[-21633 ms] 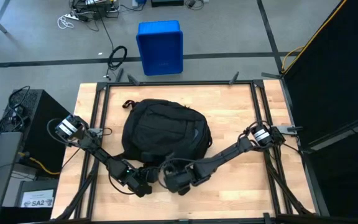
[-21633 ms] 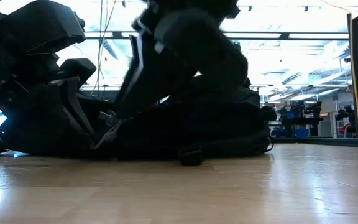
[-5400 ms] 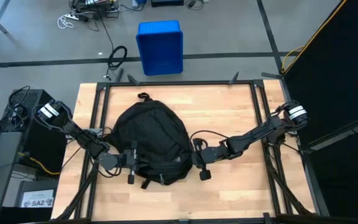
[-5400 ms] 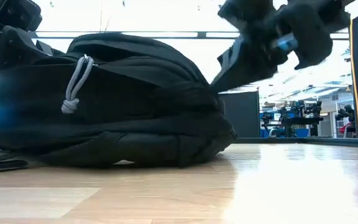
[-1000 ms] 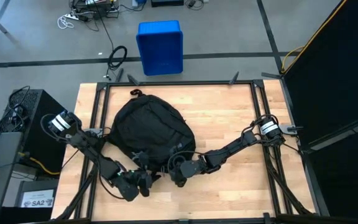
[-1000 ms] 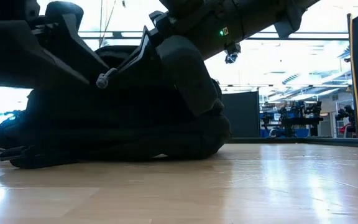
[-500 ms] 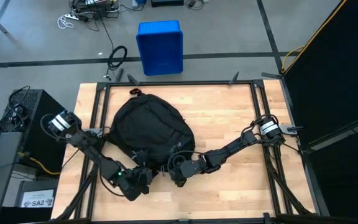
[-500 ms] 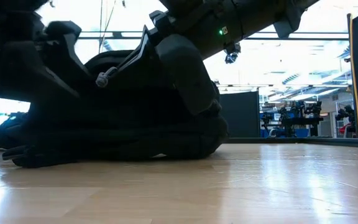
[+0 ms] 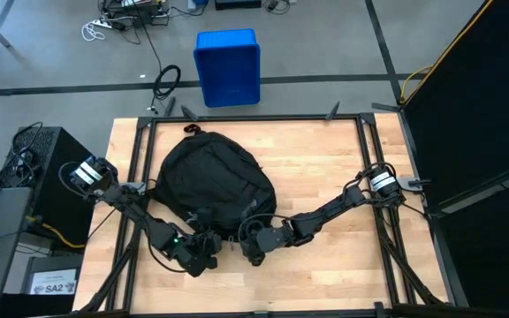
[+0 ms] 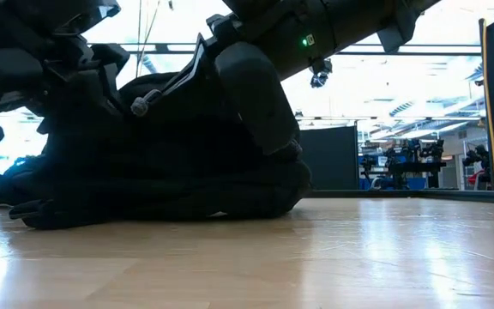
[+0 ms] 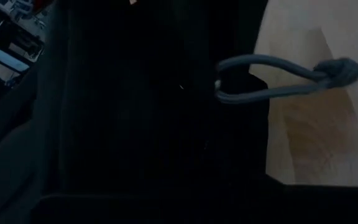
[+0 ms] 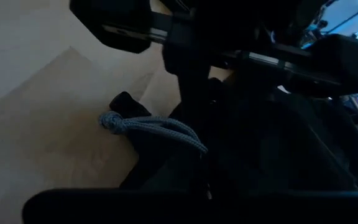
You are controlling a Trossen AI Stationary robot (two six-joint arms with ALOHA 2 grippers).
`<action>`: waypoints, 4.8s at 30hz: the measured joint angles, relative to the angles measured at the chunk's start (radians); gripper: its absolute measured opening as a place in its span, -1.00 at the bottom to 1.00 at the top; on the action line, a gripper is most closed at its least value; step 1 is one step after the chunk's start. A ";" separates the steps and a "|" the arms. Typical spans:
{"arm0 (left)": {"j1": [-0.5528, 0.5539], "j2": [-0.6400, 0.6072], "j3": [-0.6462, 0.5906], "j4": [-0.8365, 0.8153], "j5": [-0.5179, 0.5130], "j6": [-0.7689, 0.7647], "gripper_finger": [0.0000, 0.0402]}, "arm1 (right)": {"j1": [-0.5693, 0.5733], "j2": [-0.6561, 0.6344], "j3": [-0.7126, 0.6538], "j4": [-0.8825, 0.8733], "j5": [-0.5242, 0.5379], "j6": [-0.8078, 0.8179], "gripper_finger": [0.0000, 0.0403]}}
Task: Unpack backpack
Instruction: Open the backpack
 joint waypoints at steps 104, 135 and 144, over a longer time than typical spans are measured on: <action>0.021 0.000 -0.001 0.120 0.040 0.077 -1.00 | -0.006 -0.147 0.000 -0.566 -0.006 0.718 -0.94; 0.023 0.000 -0.001 0.423 0.047 0.363 -0.94 | 0.026 -0.262 0.000 -0.987 0.104 0.942 -1.00; 0.094 0.043 0.002 0.560 0.088 0.522 -0.38 | 0.025 -0.262 0.000 -0.951 0.095 0.922 -1.00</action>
